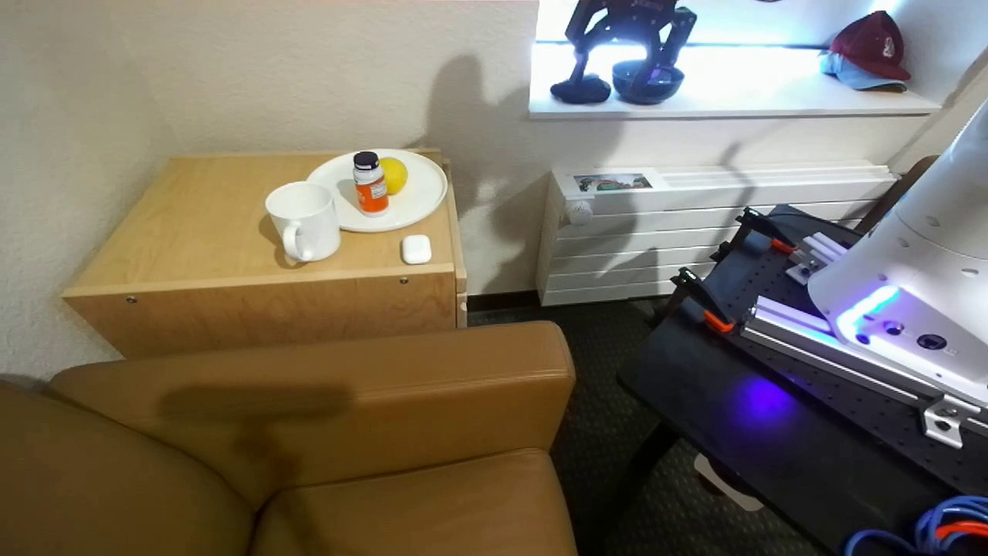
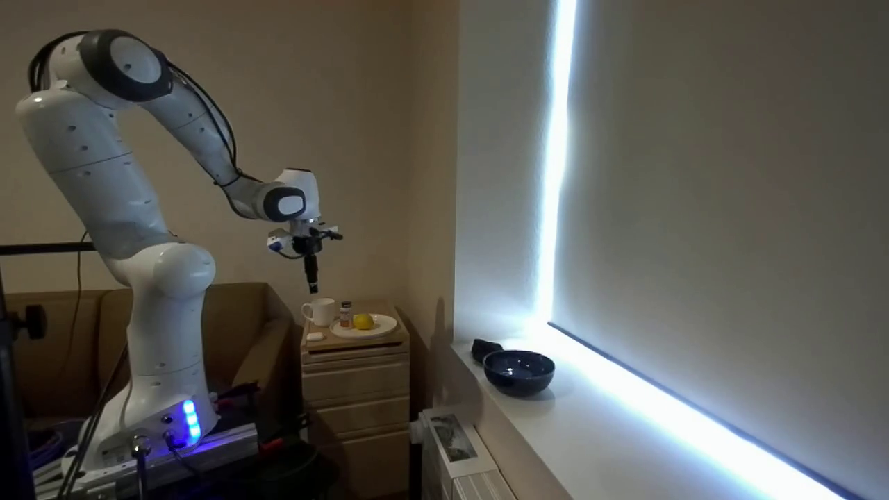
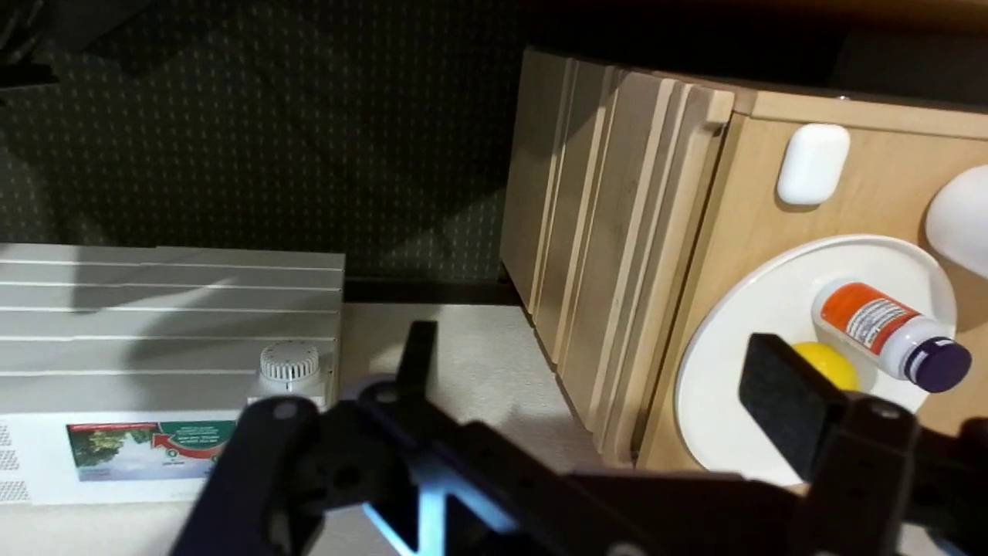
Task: Open the top drawer.
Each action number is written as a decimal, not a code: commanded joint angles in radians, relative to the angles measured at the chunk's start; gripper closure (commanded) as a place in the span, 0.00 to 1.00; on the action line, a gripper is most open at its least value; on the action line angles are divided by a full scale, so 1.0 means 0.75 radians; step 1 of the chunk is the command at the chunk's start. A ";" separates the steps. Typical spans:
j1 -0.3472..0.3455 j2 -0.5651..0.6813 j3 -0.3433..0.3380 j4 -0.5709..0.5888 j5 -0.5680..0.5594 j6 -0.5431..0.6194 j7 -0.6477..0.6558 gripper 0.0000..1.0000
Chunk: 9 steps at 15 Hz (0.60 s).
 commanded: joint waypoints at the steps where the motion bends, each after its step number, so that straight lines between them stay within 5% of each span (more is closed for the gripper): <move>1: -0.072 0.149 0.093 0.029 -0.190 0.044 0.105 0.00; 5: -0.068 0.417 0.113 0.054 -0.323 0.320 0.223 0.00; 8: -0.035 0.641 0.048 0.130 -0.355 0.459 0.279 0.00; 9: 0.007 0.716 0.020 0.169 -0.268 0.470 0.222 0.00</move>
